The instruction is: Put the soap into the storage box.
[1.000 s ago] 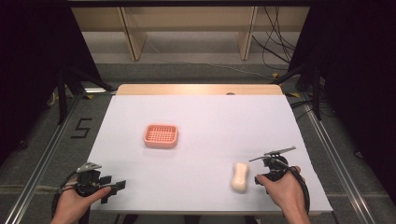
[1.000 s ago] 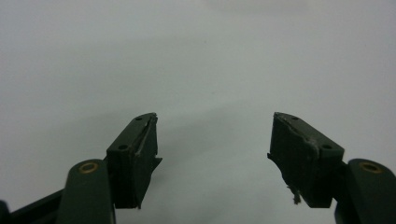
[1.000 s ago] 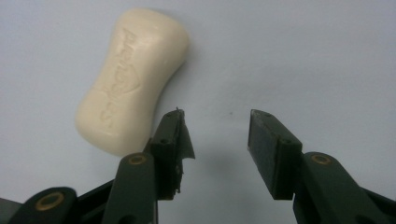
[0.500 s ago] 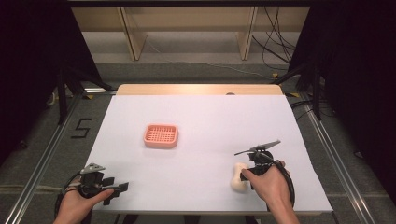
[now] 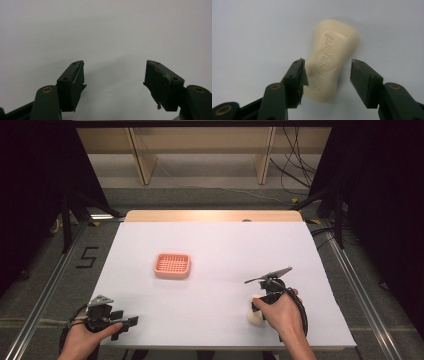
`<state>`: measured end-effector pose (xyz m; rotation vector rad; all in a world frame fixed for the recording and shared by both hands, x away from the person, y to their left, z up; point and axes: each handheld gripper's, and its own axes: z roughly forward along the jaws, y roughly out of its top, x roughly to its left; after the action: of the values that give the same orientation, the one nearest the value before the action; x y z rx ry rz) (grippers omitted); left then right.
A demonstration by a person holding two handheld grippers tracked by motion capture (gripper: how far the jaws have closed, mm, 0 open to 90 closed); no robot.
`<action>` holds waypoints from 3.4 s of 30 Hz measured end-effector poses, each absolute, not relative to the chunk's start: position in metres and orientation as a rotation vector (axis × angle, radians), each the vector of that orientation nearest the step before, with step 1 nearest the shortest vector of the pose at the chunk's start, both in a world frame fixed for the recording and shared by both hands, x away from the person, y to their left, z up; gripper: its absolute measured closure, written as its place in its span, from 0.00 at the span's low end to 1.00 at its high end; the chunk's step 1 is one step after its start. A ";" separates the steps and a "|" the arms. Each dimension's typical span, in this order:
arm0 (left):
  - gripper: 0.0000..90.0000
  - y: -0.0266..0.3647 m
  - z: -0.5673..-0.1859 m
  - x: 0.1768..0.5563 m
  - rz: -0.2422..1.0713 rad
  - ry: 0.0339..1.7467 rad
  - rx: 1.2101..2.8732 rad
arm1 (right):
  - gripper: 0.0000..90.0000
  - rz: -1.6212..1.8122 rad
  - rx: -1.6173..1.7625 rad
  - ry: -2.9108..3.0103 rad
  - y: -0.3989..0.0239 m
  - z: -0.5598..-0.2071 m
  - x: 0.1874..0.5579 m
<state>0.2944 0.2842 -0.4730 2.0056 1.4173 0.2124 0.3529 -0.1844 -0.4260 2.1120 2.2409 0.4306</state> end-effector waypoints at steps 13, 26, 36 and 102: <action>0.35 0.283 -0.474 0.294 0.204 1.417 2.002 | 0.49 0.390 2.117 2.240 -0.181 -0.429 0.357; 0.35 0.281 -0.475 0.294 0.204 1.435 1.982 | 0.46 0.333 2.184 2.203 -0.172 -0.434 0.365; 0.35 0.282 -0.475 0.294 0.206 1.423 2.002 | 0.46 0.303 2.198 2.196 -0.169 -0.437 0.372; 0.35 0.279 -0.479 0.294 0.202 1.396 1.992 | 0.56 0.323 1.584 2.654 -0.183 -0.446 0.371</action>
<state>0.2945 0.2791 -0.4793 1.9920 1.3960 0.2024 0.3708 -0.1834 -0.4457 1.5841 2.6537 0.3226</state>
